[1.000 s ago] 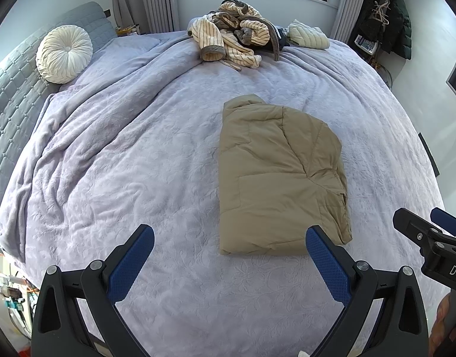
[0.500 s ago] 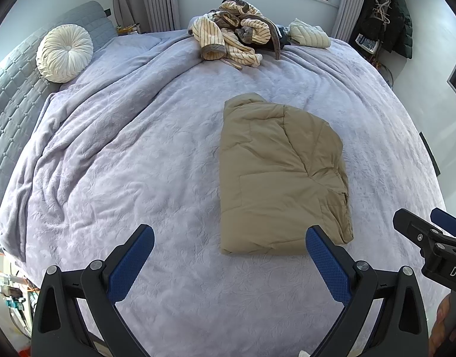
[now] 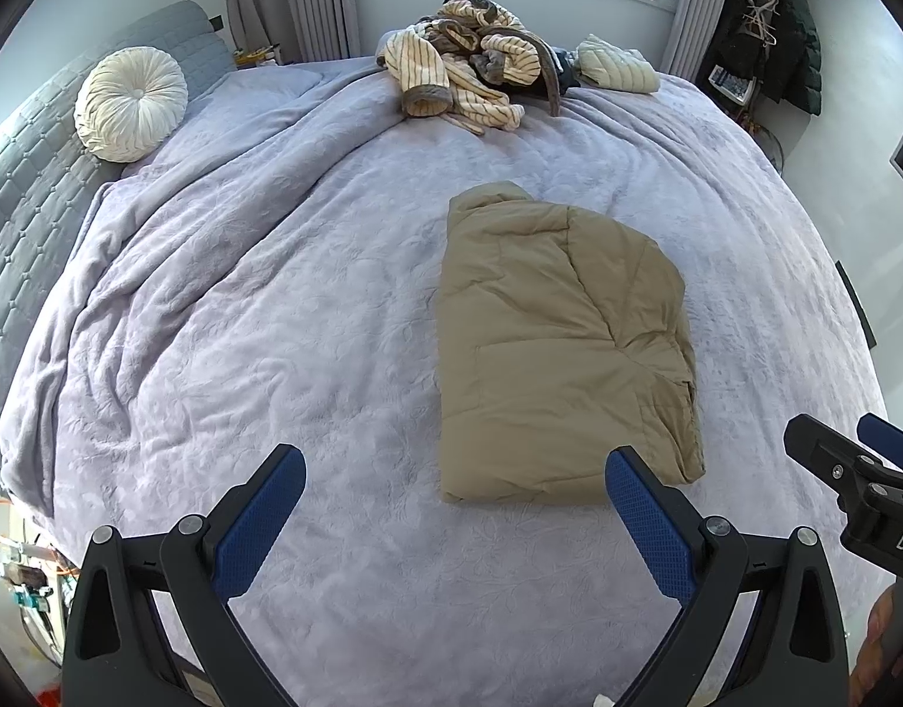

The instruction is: Fold large clothes

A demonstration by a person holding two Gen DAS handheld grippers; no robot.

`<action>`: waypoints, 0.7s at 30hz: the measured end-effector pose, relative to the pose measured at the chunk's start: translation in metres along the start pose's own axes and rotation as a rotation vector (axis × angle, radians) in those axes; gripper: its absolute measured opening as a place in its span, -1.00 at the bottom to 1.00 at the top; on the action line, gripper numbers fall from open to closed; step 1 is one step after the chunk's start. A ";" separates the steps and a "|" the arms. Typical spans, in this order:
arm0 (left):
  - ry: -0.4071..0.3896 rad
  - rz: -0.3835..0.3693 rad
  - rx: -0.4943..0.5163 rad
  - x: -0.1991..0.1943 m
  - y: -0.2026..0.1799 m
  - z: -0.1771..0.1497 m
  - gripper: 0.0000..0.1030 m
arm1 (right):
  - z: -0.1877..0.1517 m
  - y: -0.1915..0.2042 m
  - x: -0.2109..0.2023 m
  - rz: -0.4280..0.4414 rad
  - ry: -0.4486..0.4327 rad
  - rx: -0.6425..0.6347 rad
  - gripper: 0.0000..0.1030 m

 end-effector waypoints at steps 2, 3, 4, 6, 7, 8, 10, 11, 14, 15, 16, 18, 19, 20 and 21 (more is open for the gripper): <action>0.001 0.000 0.000 0.002 0.001 0.000 0.98 | -0.001 0.000 0.000 0.000 0.000 0.000 0.99; 0.000 -0.001 0.000 0.002 0.003 0.000 0.98 | -0.001 0.000 0.000 0.000 0.001 0.001 0.99; 0.000 -0.001 0.001 0.002 0.001 0.001 0.98 | 0.001 0.000 0.000 0.000 0.001 0.001 0.99; 0.001 0.000 0.002 0.003 0.002 0.001 0.98 | -0.001 0.000 0.000 0.000 0.001 0.001 0.99; 0.001 -0.001 0.002 0.003 0.002 0.001 0.98 | 0.000 0.000 0.001 0.001 0.002 -0.001 0.99; 0.000 -0.001 0.003 0.003 0.002 0.001 0.98 | -0.001 0.001 0.001 0.001 0.002 -0.001 0.99; 0.000 0.001 0.006 0.004 0.002 0.002 0.98 | 0.000 0.000 0.001 0.001 0.003 -0.002 0.99; 0.000 -0.001 0.005 0.004 0.002 0.002 0.98 | -0.001 0.001 0.001 0.001 0.003 -0.002 0.99; -0.001 0.001 0.006 0.004 0.002 0.002 0.98 | -0.001 0.001 0.001 0.001 0.003 -0.001 0.99; -0.001 0.000 0.006 0.005 0.004 0.001 0.98 | -0.001 0.001 0.001 0.000 0.003 -0.001 0.99; 0.000 0.000 0.007 0.005 0.003 0.002 0.98 | 0.000 0.001 0.001 0.000 0.003 0.000 0.99; -0.001 0.002 0.004 0.006 0.002 0.003 0.98 | -0.001 0.001 0.001 0.001 0.004 0.001 0.99; -0.003 0.002 0.002 0.006 0.003 0.003 0.98 | 0.000 0.000 0.001 0.000 0.004 0.000 0.99; -0.004 0.000 0.002 0.007 0.003 0.003 0.98 | 0.000 0.001 0.001 0.000 0.004 0.000 0.99; -0.007 -0.003 0.003 0.007 0.003 0.004 0.98 | -0.001 0.001 0.001 0.001 0.004 0.000 0.99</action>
Point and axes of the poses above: each gripper's, at about its wrist camera, not at the fingertips, and x roughly the way its jaws point, y to its left, z to its top, the point moved 3 cm from there along x, roughly the way its jaws point, and after that the axes turned 4 degrees about z, right-handed, at the moved point
